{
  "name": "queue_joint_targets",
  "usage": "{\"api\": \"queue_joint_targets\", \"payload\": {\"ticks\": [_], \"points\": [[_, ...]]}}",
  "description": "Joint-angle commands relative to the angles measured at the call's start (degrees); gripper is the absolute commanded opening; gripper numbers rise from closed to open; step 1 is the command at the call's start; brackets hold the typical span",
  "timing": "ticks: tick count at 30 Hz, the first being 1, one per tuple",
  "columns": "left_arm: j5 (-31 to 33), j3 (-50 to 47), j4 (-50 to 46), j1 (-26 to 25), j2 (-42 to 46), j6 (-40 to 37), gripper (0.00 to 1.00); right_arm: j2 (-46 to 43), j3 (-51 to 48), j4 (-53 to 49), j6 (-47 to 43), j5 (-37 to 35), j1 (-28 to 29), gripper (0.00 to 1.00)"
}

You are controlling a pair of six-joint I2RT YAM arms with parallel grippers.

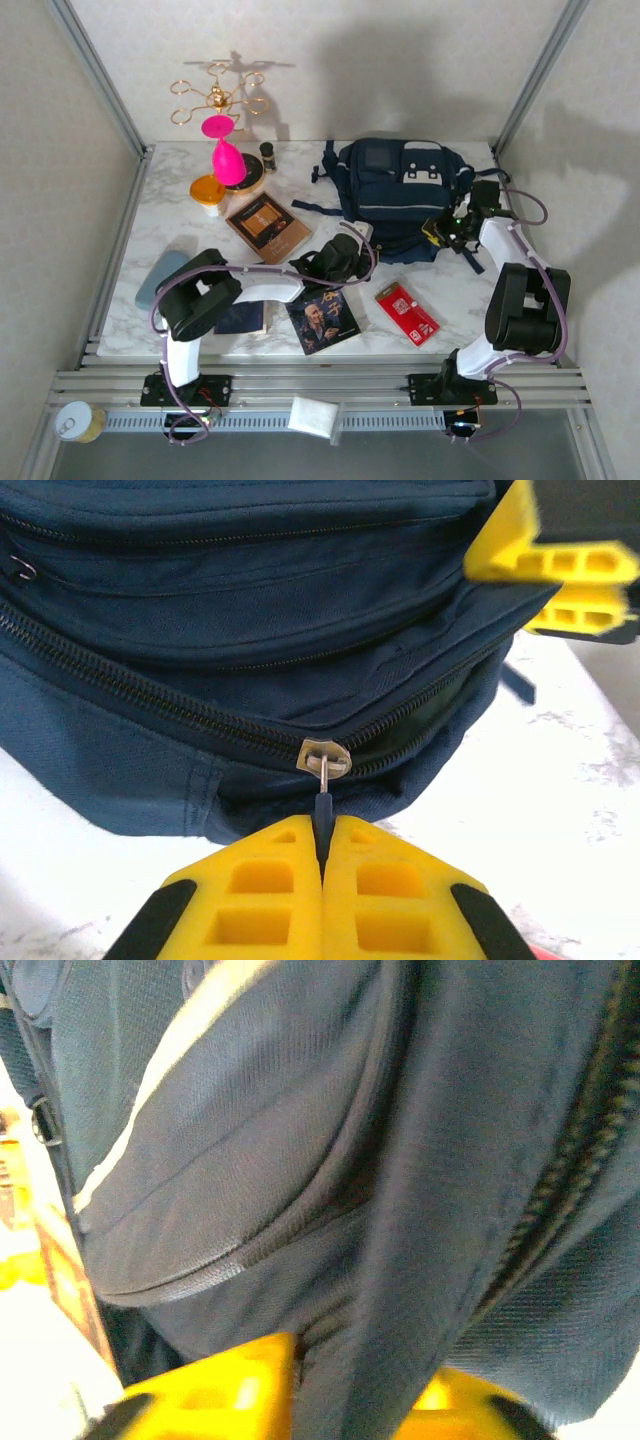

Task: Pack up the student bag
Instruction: Unzip the student bag at the top-center of the table.

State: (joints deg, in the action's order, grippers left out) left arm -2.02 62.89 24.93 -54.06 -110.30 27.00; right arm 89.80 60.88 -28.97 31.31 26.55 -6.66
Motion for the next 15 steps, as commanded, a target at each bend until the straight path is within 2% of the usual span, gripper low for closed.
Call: {"api": "queue_joint_targets", "payload": {"ticks": [1, 4, 6, 10, 12, 15], "points": [[-1.4, 2.4, -2.3, 0.5, -1.1, -1.4, 0.0, -2.3, 2.6, 2.8, 0.5, -6.3, -0.1, 0.48], [-2.8, 2.9, -0.5, 0.5, -1.4, -0.7, 0.0, -5.5, -1.5, 2.4, 5.6, -5.0, 1.3, 0.62], [-3.3, 3.4, -0.1, 0.5, -1.6, -0.3, 0.0, -8.0, -5.2, 2.4, 10.0, -4.5, 3.0, 0.67], [-3.8, 3.5, 0.6, 0.4, -1.8, 0.1, 0.0, -13.0, -14.0, 11.1, 25.5, -3.4, 8.8, 0.72], [-3.9, 3.5, 0.7, 0.4, -1.8, 0.0, 0.0, -12.0, -14.2, 14.5, 30.4, -3.5, 11.9, 0.74], [-4.2, 3.9, 0.4, 0.4, -1.8, 0.0, 0.0, -10.1, -15.1, 20.8, 38.7, -3.0, 14.4, 0.73]]}}
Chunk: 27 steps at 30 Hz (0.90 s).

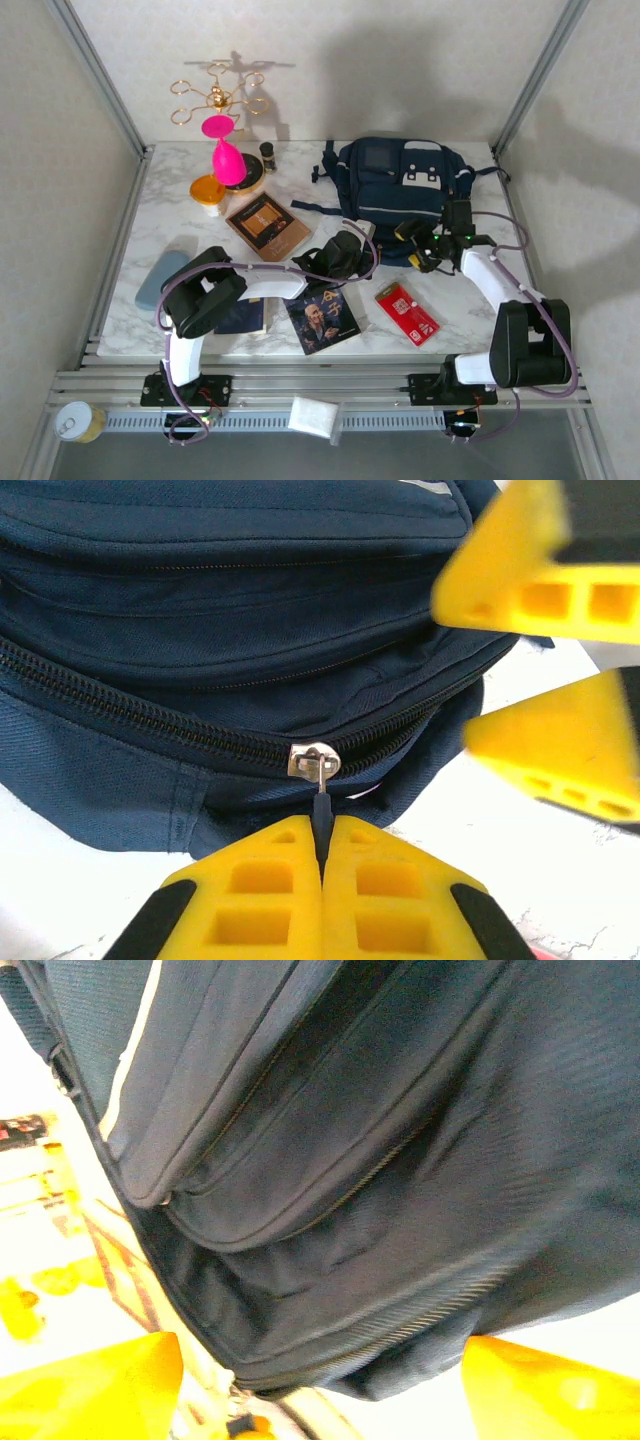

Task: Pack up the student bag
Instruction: Unzip the student bag at the top-center of the table.

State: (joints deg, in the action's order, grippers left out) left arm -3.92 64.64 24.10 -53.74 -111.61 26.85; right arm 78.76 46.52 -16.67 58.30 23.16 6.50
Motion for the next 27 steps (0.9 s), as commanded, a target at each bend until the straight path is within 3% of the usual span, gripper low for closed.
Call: {"api": "queue_joint_targets", "payload": {"ticks": [1, 5, 8, 12, 16, 21, 27], "points": [[-2.4, 2.2, 1.1, 0.1, -0.4, 0.0, 0.0, 1.4, -0.4, 9.5, 14.0, -1.6, 2.8, 0.72], [-1.7, 1.9, 0.7, 0.0, -0.1, -1.0, 0.0, 5.0, 1.4, 10.4, 19.8, -8.8, 6.4, 0.65], [-0.6, 1.9, -0.4, 0.0, 0.3, -1.4, 0.0, 6.8, 0.8, 14.0, 20.8, -11.9, 7.0, 0.51], [2.0, 0.7, -1.5, 0.1, 2.1, -1.4, 0.0, 9.4, 5.6, 9.0, 11.9, -15.1, 7.9, 0.18], [4.7, -1.3, -3.0, 0.4, 4.6, -1.1, 0.0, 6.4, 5.8, 5.9, 1.6, -16.5, 7.8, 0.0], [6.8, -2.1, -11.4, 2.1, 7.3, -4.3, 0.0, -1.9, 4.3, 1.3, -9.3, -12.3, 1.8, 0.0], [4.8, -5.3, -9.0, 6.9, 8.7, -2.3, 0.0, -4.0, 7.1, -6.4, -20.4, -0.3, -8.2, 0.0]]}}
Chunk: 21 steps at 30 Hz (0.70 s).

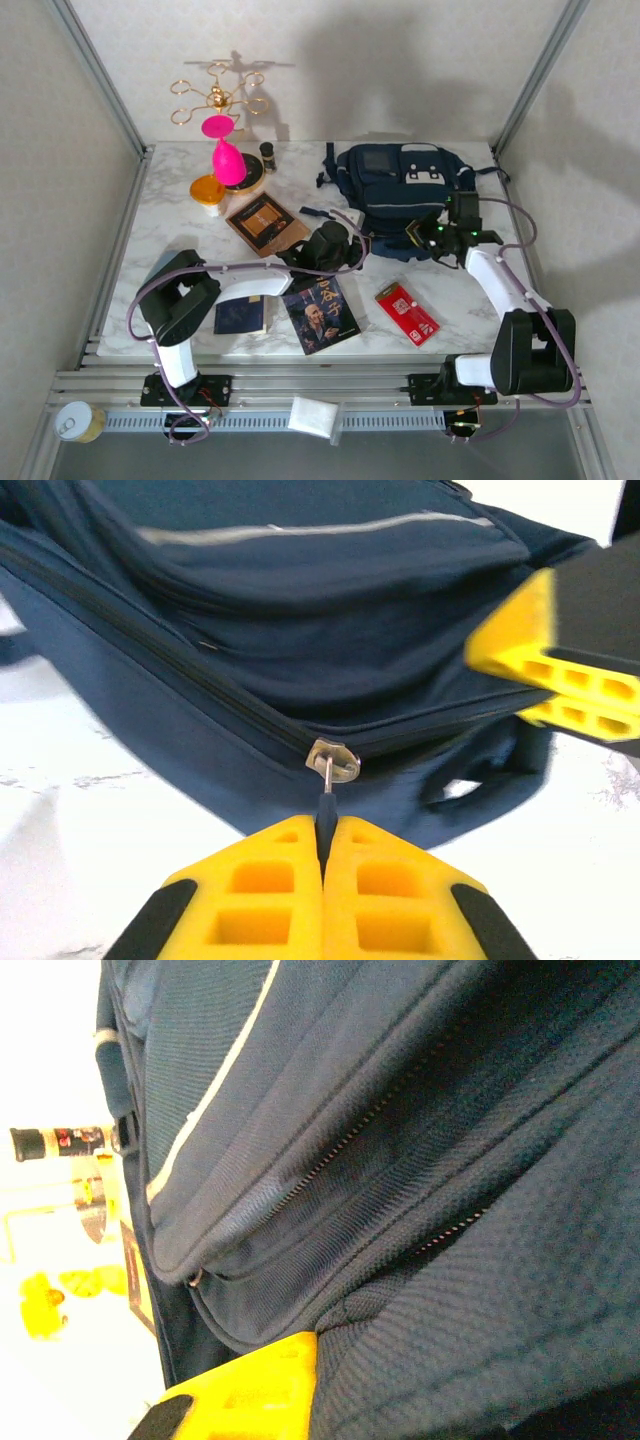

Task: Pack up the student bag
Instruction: Unzip the student bag at the top-center of the table.

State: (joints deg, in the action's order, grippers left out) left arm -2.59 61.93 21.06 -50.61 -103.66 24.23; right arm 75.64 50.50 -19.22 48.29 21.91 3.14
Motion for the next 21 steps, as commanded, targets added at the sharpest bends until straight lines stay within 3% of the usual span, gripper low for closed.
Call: {"api": "queue_joint_targets", "payload": {"ticks": [1, 6, 14, 21], "points": [[3.8, -2.3, -6.0, 4.5, 0.5, 0.1, 0.0, -0.8, 3.7, -4.7, -11.8, 2.3, -5.6, 0.0], [4.4, 0.9, -4.9, 8.5, -3.9, -0.6, 0.0, -1.3, 5.8, -8.5, -14.9, 5.6, -7.5, 0.0], [5.0, 9.4, -6.5, 14.6, -11.8, 3.7, 0.0, -1.7, 5.6, -5.2, -12.8, 8.9, -7.4, 0.0], [-0.1, 13.6, -3.7, 15.7, -15.0, 1.7, 0.0, 0.9, 2.1, 5.0, -5.5, 10.7, -0.2, 0.0]]}}
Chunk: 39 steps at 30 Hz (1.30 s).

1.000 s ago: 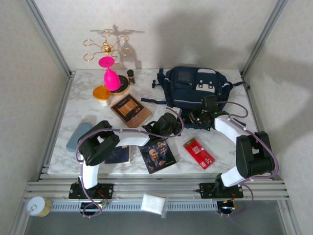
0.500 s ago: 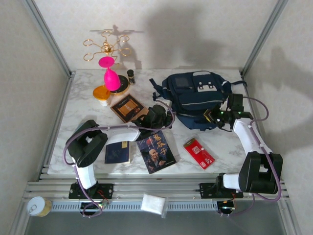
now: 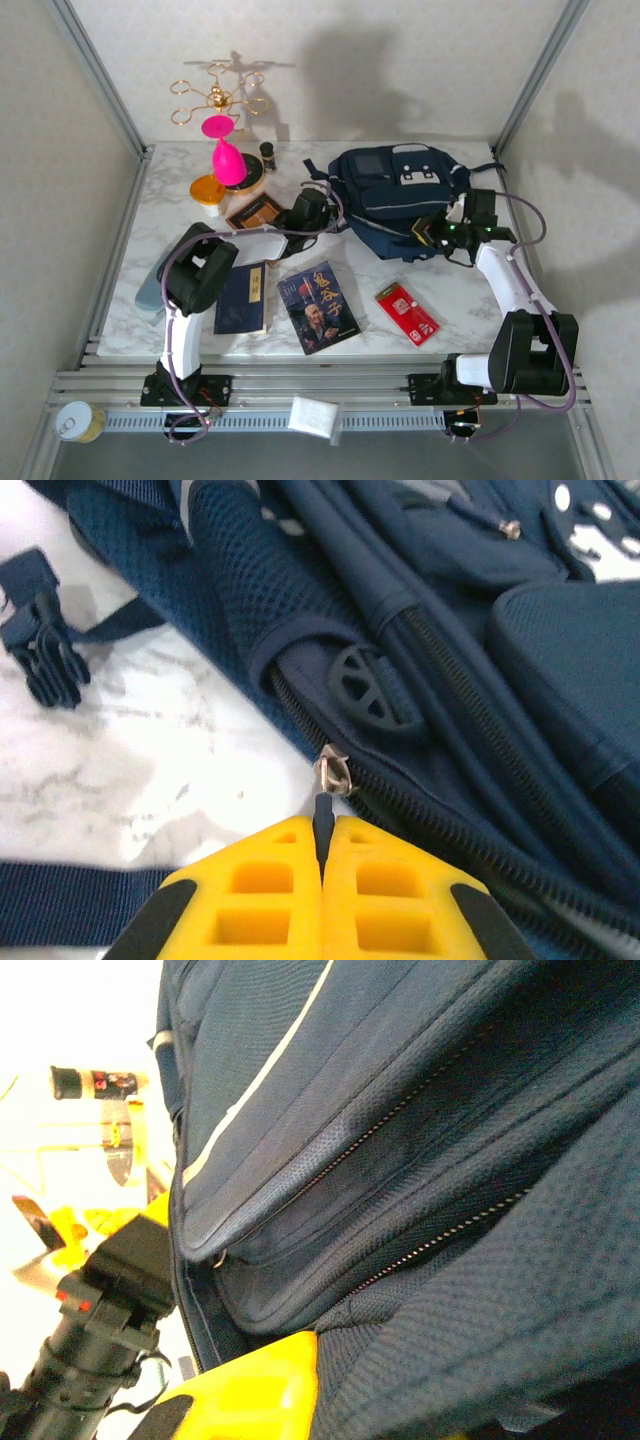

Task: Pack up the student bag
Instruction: Unzip the student bag at the top-center of the table, then pick up the book from the bottom-center of the table.

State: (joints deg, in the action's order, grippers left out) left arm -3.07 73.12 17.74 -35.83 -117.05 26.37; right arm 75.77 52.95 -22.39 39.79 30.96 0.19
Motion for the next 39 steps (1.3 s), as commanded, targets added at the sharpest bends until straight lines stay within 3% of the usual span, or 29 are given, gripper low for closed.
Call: {"api": "queue_joint_targets", "payload": {"ticks": [1, 6, 9, 11, 14, 18, 20, 22, 28, 29, 31, 34, 39], "points": [[0.9, 2.7, -0.2, 1.0, -2.0, -0.2, 0.0, 1.7, -0.2, 9.3, 3.7, 1.9, 3.6, 0.0], [0.1, 4.8, -3.1, 2.0, -2.1, 1.8, 0.0, 2.9, 0.3, 8.4, 2.1, -3.3, 4.2, 0.0], [-1.0, 4.8, -6.8, 2.0, 0.0, 2.8, 0.0, 5.1, 0.3, 8.2, 0.4, -0.6, 4.4, 0.15], [-2.6, 2.4, -7.9, 2.0, 3.1, 4.4, 0.14, 5.3, 0.7, 6.4, -1.7, -1.0, 4.5, 0.29], [-4.7, -3.9, -8.0, 1.8, 9.2, 7.7, 0.26, 3.6, 0.8, 3.2, -3.9, -2.9, 4.6, 0.51], [-4.8, -11.2, -12.4, 0.8, 18.7, 13.1, 0.41, 1.2, 3.5, -5.7, -6.7, -10.4, 5.0, 0.68], [-3.7, -14.7, -15.2, -0.9, 24.4, 14.4, 0.48, 0.3, 5.1, -10.4, -8.2, -14.1, 5.7, 0.71], [1.8, -17.1, -21.3, -3.1, 29.5, 17.0, 0.53, -0.1, 6.6, -14.9, -10.3, -17.1, 7.1, 0.74], [6.6, -24.9, -35.4, -10.5, 40.9, 29.1, 0.6, -1.9, 3.4, -17.7, -11.6, -12.4, 17.1, 0.77], [6.3, -26.7, -35.7, -11.7, 42.5, 31.1, 0.62, -2.4, 1.4, -16.6, -11.2, -10.7, 19.0, 0.77], [-0.3, -31.1, -33.2, -12.8, 44.7, 33.3, 0.63, -3.4, -3.2, -12.2, -10.5, -6.4, 23.2, 0.77], [1.8, -34.3, -34.7, -16.7, 47.5, 38.0, 0.65, -3.1, -8.1, -7.7, -9.8, -3.8, 27.5, 0.76], [-0.5, -41.2, -29.6, -18.0, 48.2, 43.5, 0.66, -0.4, -13.8, 0.9, -8.4, -2.2, 31.3, 0.75]]}}
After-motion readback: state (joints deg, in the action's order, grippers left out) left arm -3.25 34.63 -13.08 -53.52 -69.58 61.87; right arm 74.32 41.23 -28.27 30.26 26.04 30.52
